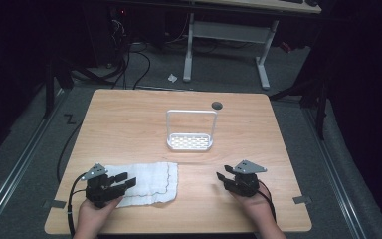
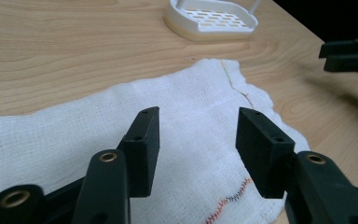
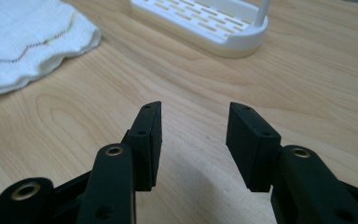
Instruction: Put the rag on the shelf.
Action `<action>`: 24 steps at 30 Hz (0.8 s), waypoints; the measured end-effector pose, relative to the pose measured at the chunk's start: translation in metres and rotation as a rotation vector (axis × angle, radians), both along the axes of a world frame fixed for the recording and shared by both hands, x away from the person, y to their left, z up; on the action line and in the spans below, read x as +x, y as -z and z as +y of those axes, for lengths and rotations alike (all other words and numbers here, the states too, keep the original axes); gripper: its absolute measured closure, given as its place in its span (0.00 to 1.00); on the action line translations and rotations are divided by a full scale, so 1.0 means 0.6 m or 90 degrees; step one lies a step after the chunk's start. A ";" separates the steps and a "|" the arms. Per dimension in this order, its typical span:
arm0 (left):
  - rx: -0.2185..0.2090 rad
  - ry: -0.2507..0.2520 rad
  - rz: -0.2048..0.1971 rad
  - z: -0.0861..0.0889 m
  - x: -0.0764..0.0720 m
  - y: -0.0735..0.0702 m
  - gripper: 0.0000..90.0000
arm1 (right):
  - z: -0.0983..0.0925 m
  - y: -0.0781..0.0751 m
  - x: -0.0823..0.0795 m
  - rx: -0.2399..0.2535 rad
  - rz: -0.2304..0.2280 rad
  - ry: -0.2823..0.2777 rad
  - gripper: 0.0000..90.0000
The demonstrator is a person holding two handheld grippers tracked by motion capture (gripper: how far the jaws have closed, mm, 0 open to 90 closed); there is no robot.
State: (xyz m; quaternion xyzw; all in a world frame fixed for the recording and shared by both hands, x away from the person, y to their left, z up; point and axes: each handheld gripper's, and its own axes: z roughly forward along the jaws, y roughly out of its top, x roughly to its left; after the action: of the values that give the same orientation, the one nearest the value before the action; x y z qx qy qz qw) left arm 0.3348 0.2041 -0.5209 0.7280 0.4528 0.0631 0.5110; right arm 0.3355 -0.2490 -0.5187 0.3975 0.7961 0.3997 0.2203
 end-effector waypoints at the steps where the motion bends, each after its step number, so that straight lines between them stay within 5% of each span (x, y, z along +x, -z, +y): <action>1: -0.010 -0.002 -0.001 0.003 0.001 0.000 0.55 | -0.001 0.002 0.000 0.001 0.002 -0.001 0.62; 2: -0.019 -0.005 0.001 0.006 0.001 -0.001 0.54 | -0.004 0.004 -0.001 0.005 0.019 0.003 0.61; 7: -0.017 -0.025 -0.007 0.026 0.002 -0.005 0.54 | -0.004 0.002 0.000 0.009 0.015 0.006 0.60; 15: -0.046 -0.104 -0.010 0.098 0.009 -0.009 0.55 | 0.003 0.007 0.000 0.009 0.021 0.005 0.59; 24: -0.019 -0.133 -0.021 0.130 0.006 -0.014 0.59 | 0.011 0.010 -0.001 0.012 0.027 0.004 0.59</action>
State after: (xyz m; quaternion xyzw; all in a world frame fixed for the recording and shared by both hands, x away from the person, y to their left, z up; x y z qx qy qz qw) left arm 0.3387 0.2822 -0.5125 0.6681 0.5182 0.1214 0.5200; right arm 0.3348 -0.2426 -0.5244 0.4108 0.7955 0.3976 0.2008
